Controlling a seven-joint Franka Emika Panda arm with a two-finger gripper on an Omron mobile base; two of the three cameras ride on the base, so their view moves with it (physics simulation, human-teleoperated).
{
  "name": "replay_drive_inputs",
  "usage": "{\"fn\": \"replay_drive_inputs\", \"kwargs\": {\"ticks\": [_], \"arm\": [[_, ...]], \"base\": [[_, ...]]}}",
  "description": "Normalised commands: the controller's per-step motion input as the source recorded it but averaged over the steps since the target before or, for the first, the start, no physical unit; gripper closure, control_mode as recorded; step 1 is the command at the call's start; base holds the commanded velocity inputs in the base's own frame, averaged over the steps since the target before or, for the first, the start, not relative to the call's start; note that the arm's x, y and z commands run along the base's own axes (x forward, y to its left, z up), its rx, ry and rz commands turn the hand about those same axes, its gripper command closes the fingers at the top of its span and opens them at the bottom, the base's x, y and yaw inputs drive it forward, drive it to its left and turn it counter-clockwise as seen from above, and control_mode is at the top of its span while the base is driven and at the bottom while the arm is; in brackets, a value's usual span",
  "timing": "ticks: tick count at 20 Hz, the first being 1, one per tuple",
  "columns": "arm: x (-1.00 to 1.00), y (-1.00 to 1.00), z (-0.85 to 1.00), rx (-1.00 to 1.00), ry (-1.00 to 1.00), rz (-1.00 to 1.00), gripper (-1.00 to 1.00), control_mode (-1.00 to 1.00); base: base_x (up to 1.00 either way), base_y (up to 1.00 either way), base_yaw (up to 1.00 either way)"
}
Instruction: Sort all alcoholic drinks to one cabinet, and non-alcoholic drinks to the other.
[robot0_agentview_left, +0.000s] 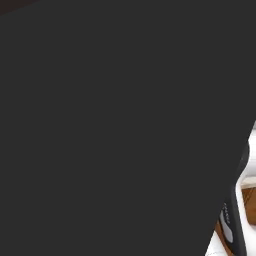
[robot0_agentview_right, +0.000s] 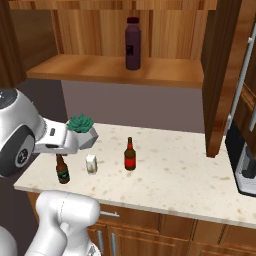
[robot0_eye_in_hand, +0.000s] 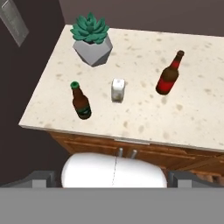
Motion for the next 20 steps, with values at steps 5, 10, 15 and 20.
{"fn": "replay_drive_inputs", "kwargs": {"ticks": [5, 10, 15, 20], "arm": [[0.21, 0.0, -0.21, 0.01, 0.02, 0.0, -1.0, -1.0], [0.22, 0.01, -0.18, 0.01, 0.01, 0.0, -1.0, -1.0], [0.25, 0.05, -0.19, 0.0, 0.02, 0.0, -1.0, -1.0], [0.25, 0.04, -0.24, 0.0, 0.0, 0.0, -1.0, -1.0]], "base": [[0.0, 0.0, 0.0], [0.0, 0.0, 0.0], [0.0, 0.0, 0.0], [0.0, 0.0, 0.0]]}}
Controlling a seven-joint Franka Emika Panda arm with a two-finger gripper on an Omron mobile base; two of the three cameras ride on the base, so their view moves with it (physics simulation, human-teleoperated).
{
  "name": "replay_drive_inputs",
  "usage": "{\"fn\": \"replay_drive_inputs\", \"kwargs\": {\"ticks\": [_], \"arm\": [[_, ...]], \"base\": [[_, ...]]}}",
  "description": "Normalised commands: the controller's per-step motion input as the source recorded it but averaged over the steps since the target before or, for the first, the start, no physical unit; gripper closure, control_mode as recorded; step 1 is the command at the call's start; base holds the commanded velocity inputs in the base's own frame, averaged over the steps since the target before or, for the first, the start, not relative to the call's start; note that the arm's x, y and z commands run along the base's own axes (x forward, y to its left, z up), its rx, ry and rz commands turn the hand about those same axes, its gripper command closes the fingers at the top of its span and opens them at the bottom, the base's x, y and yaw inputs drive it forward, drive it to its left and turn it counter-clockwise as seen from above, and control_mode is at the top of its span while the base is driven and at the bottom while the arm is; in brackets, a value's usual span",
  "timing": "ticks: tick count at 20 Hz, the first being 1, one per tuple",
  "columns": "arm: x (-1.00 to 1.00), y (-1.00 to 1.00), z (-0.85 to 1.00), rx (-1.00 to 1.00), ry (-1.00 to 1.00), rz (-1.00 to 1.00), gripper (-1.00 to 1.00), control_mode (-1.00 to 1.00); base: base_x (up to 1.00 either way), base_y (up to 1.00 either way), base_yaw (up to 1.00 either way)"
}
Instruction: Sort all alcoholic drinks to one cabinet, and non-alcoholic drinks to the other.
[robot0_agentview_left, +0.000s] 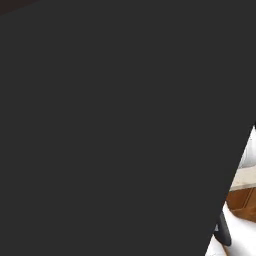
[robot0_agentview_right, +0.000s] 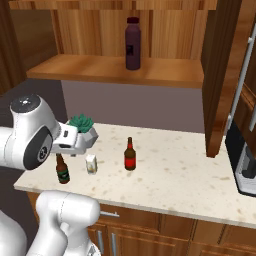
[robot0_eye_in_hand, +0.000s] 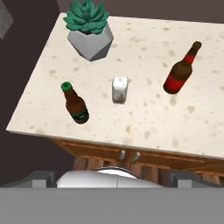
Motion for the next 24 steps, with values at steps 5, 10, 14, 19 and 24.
{"fn": "replay_drive_inputs", "kwargs": {"ticks": [5, 10, 14, 19, 24], "arm": [[0.24, 0.01, -0.25, 0.0, 0.0, 0.0, -1.0, -1.0], [0.2, 0.02, -0.27, 0.0, 0.0, 0.0, -1.0, -1.0], [0.2, 0.04, -0.25, 0.0, 0.0, 0.0, -1.0, -1.0], [0.21, 0.04, -0.22, 0.0, 0.0, 0.0, -1.0, -1.0], [0.19, 0.03, -0.2, 0.0, 0.0, 0.0, -1.0, -1.0]], "base": [[0.0, 0.0, 0.0], [0.0, 0.0, 0.0], [0.0, 0.0, 0.0], [0.0, 0.0, 0.0], [0.0, 0.0, 0.0]]}}
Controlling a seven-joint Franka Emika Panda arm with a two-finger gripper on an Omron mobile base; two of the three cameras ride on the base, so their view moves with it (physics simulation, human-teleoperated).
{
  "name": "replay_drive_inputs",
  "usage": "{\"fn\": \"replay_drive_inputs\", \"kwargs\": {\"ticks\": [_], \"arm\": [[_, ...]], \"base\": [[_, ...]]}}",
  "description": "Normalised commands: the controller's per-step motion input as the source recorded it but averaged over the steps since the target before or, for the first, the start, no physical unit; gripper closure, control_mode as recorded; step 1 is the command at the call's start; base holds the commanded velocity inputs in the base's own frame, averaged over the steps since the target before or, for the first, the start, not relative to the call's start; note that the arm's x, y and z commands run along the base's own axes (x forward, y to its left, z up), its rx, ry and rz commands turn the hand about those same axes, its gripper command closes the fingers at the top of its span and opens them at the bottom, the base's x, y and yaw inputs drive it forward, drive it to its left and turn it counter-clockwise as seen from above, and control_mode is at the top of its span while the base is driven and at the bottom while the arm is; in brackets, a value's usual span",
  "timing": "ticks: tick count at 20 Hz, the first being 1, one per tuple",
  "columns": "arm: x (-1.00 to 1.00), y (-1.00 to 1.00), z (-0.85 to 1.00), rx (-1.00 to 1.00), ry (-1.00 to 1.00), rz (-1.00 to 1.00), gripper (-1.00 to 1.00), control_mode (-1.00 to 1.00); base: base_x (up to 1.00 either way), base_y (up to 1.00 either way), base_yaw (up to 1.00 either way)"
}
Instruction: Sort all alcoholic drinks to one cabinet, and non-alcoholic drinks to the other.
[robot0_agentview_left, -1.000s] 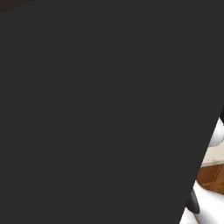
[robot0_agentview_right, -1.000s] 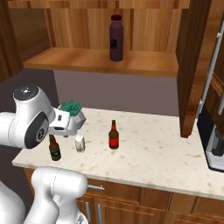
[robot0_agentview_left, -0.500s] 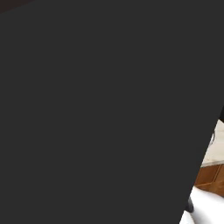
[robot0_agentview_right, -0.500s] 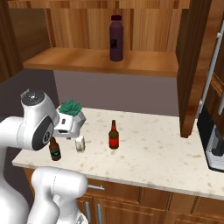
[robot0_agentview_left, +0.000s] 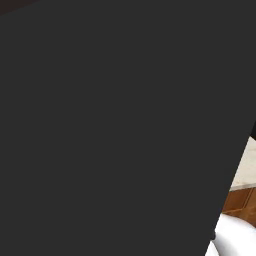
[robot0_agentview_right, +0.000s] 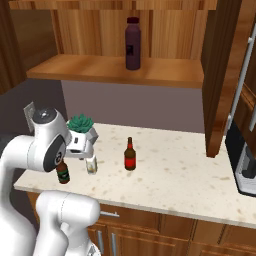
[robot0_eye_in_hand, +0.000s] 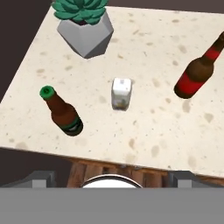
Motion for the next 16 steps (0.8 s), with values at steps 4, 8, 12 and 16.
{"fn": "replay_drive_inputs", "kwargs": {"ticks": [4, 8, 12, 16], "arm": [[0.21, 0.03, -0.2, 0.0, 0.0, 0.0, -1.0, -1.0], [0.25, 0.01, -0.22, 0.0, 0.0, 0.0, -1.0, -1.0], [0.21, 0.0, -0.26, 0.0, 0.0, -0.02, -1.0, -1.0], [0.21, 0.0, -0.26, 0.0, 0.0, -0.02, -1.0, -1.0]], "base": [[0.0, 0.0, 0.0], [0.0, 0.0, 0.0], [0.0, 0.0, 0.0], [0.0, 0.0, 0.0]]}}
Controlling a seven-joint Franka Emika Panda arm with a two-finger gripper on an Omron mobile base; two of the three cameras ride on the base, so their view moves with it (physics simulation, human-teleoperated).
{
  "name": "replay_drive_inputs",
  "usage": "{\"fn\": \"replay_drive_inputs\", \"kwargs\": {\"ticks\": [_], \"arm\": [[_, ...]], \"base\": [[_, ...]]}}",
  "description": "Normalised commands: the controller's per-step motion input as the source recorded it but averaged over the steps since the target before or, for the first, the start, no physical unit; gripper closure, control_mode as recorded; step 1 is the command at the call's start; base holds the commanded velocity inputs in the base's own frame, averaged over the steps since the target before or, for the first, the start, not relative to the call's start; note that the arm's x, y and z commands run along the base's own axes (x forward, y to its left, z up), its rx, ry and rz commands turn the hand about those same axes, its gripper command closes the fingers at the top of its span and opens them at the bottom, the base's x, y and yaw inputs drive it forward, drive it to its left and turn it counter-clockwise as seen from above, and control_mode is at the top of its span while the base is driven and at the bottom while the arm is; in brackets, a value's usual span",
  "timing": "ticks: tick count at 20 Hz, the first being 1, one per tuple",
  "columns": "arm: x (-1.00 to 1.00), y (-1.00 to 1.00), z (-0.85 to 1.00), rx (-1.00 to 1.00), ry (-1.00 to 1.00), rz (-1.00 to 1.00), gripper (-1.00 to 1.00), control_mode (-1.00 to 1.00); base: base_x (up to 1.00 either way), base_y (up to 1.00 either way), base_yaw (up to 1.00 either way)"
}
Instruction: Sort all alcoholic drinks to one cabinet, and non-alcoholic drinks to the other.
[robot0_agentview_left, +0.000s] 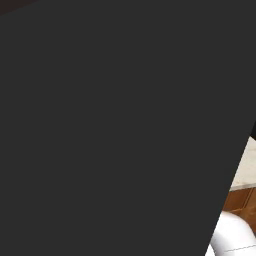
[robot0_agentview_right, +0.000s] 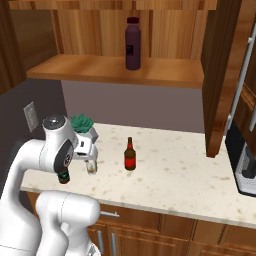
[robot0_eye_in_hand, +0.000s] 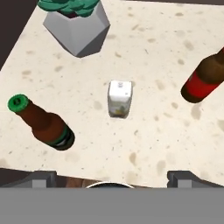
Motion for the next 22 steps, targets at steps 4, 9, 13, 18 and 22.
{"fn": "replay_drive_inputs", "kwargs": {"ticks": [4, 9, 13, 18, 22], "arm": [[0.21, 0.0, -0.23, 0.0, 0.0, -0.01, -1.0, -1.0], [0.21, 0.0, -0.2, 0.0, 0.0, -0.01, -1.0, -1.0], [0.23, 0.0, -0.18, 0.0, 0.0, -0.01, -1.0, -1.0], [0.23, 0.01, -0.17, 0.0, 0.0, -0.01, -1.0, -1.0], [0.22, 0.03, -0.15, 0.0, 0.0, -0.01, -1.0, -1.0]], "base": [[0.0, 0.0, 0.0], [0.0, 0.0, 0.0], [0.0, 0.0, 0.0], [0.0, 0.0, 0.0], [0.0, 0.0, 0.0]]}}
